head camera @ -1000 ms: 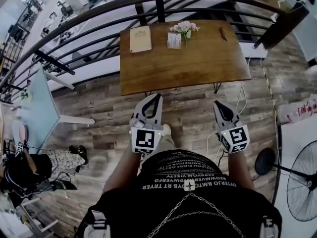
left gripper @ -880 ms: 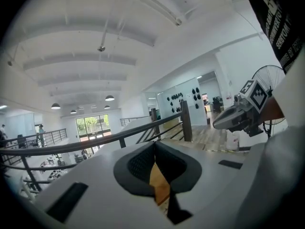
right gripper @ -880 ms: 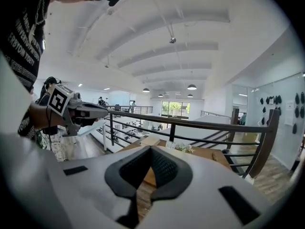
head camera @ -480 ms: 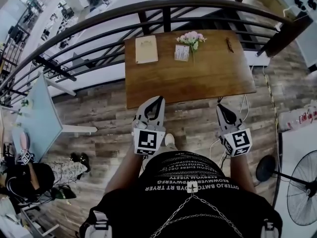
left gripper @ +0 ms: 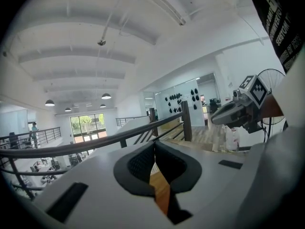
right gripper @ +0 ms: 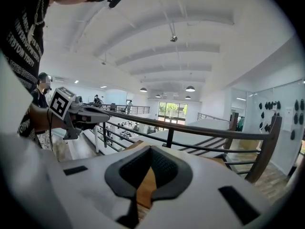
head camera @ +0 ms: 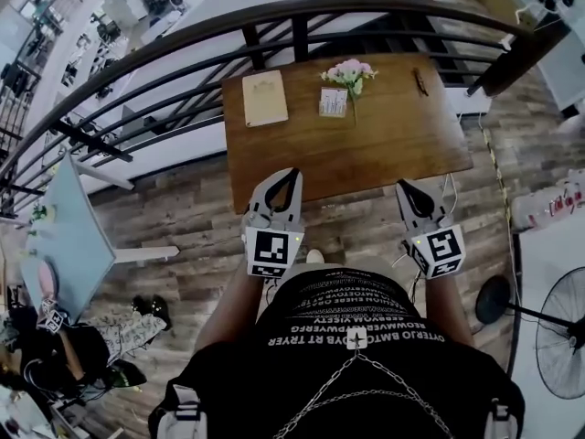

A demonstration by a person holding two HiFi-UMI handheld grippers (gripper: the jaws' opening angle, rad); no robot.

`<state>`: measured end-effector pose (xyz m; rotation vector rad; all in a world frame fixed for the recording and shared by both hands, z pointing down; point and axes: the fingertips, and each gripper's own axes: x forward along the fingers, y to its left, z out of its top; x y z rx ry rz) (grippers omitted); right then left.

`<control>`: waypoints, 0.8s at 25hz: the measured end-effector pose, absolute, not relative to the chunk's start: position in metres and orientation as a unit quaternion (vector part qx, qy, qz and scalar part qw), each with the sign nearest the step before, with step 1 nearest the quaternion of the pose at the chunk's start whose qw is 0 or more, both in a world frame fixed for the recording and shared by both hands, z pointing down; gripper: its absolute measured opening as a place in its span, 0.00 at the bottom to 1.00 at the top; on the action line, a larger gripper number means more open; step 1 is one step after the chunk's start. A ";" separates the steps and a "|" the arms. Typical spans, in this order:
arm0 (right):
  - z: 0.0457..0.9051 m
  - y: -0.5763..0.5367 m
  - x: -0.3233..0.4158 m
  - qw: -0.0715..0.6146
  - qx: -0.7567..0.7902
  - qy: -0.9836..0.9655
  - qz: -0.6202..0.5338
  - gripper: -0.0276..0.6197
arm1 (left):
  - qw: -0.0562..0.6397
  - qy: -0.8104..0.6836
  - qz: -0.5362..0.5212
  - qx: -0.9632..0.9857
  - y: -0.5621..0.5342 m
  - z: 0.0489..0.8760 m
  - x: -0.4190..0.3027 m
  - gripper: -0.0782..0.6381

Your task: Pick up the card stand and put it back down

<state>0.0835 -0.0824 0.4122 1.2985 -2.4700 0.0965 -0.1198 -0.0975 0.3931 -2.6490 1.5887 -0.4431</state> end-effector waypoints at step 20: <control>0.453 -0.189 0.107 0.171 0.441 -0.878 0.077 0.07 | 0.000 0.491 -0.162 -0.856 -0.189 0.414 -0.072 0.15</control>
